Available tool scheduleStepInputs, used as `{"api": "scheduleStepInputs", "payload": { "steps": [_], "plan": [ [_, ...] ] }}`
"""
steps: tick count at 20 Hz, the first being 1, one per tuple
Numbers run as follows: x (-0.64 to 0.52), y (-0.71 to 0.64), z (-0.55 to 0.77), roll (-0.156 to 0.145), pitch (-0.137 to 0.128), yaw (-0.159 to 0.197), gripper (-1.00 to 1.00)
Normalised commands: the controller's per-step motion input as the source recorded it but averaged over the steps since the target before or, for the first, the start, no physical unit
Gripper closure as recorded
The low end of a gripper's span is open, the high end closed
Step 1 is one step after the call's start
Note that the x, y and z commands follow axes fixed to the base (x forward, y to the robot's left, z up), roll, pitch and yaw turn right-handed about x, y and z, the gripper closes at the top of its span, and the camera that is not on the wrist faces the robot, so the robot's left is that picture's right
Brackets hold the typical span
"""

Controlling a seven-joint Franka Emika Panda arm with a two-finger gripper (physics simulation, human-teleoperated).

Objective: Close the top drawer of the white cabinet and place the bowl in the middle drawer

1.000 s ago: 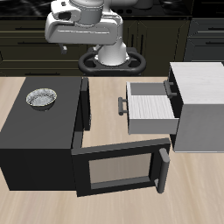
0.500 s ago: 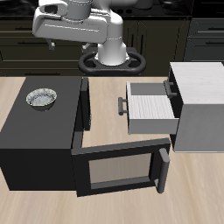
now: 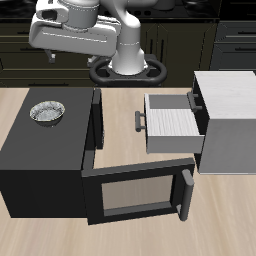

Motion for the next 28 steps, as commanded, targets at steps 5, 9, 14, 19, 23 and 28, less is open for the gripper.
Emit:
{"api": "scheduleStepInputs", "payload": {
  "steps": [5, 9, 14, 19, 23, 28],
  "plan": [
    [0.17, -0.15, -0.02, 0.004, -0.003, -0.036, -1.00],
    [0.18, -0.09, -0.12, 0.002, 0.013, -0.028, -1.00],
    [0.12, -0.10, -0.07, -0.009, 0.004, -0.012, -1.00],
    [0.02, 0.02, -0.07, -0.008, 0.010, 0.000, -1.00],
    [0.05, -0.05, -0.10, 0.005, 0.016, -0.008, -1.00],
    [0.05, -0.02, -0.11, -0.003, 0.011, 0.012, -1.00]
  ]
}}
